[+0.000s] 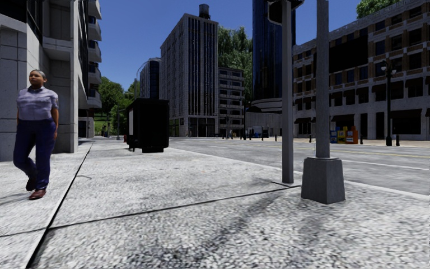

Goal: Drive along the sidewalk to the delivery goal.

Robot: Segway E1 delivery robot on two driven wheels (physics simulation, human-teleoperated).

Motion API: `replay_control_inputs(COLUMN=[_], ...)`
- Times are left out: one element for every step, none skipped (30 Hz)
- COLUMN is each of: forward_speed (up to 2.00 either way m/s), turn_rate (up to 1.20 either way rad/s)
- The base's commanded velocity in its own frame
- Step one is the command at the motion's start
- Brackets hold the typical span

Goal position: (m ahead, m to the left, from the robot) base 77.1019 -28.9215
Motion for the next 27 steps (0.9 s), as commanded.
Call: replay_control_inputs(forward_speed=[2.0, 2.0, 2.0, 2.0, 2.0, 2.0, 2.0, 2.0, 2.0, 2.0, 2.0, 2.0, 2.0, 2.0, 2.0, 2.0, 2.0, 2.0, 2.0, 2.0, 2.0, 2.0, 2.0, 2.0, 2.0, 2.0, 2.0], turn_rate=[0.0, 0.0, 0.0, 0.0, 0.0, 0.0, 0.0, 0.0, 0.0, 0.0, 0.0, 0.0, 0.0, 0.0, 0.0, 0.0, 0.06, 0.17, 0.29, 0.29, 0.45, 0.57, 0.62, 0.63, 0.63, 0.63, 0.63])
